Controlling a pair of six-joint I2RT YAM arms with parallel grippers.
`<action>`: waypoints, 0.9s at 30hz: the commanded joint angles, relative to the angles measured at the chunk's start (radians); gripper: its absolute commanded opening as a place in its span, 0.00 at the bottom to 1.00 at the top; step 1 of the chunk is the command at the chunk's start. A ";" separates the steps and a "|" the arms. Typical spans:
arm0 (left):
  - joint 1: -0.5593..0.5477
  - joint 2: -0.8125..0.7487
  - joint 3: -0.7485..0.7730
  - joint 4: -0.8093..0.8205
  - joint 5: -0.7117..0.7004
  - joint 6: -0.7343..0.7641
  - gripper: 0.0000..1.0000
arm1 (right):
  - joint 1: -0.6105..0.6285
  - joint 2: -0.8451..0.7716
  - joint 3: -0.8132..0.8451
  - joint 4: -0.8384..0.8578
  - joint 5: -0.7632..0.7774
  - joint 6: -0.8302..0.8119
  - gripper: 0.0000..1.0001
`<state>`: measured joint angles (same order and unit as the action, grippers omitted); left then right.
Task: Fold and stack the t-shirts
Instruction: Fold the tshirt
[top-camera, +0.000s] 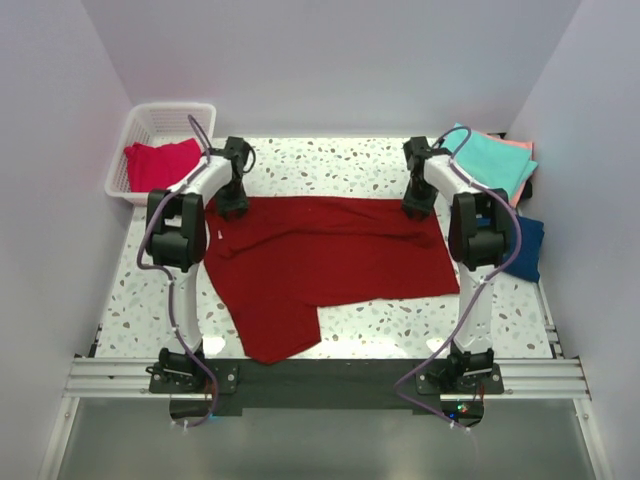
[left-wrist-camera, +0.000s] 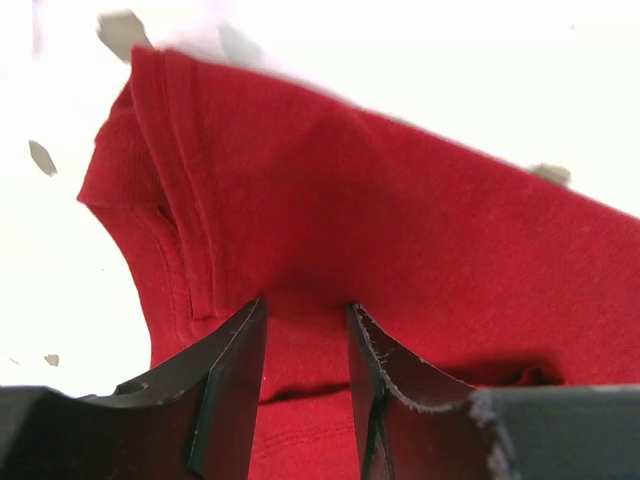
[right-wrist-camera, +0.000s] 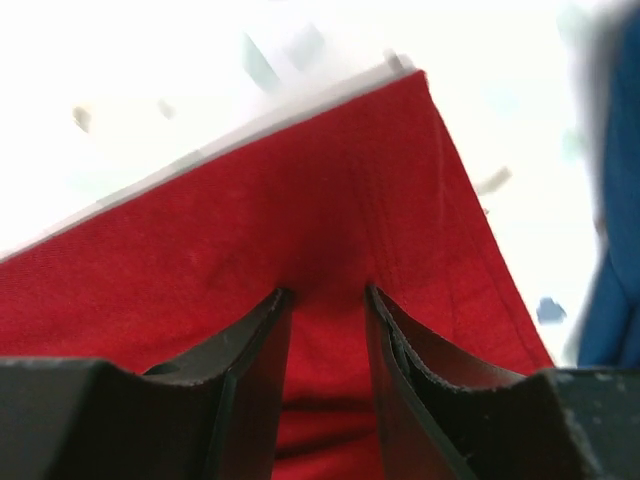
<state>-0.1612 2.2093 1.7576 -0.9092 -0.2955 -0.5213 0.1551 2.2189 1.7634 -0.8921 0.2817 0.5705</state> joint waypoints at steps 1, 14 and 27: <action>0.049 0.081 0.097 -0.039 -0.047 -0.032 0.41 | -0.023 0.148 0.165 0.018 -0.019 -0.024 0.41; 0.051 0.006 0.201 0.050 0.044 0.084 0.47 | -0.022 -0.070 0.133 0.009 0.030 -0.087 0.42; 0.034 -0.057 0.146 0.092 0.150 0.110 0.50 | -0.023 -0.240 -0.013 -0.011 -0.111 -0.037 0.55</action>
<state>-0.1192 2.1971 1.9316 -0.8448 -0.1806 -0.4335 0.1364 2.0129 1.8046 -0.9035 0.2420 0.5064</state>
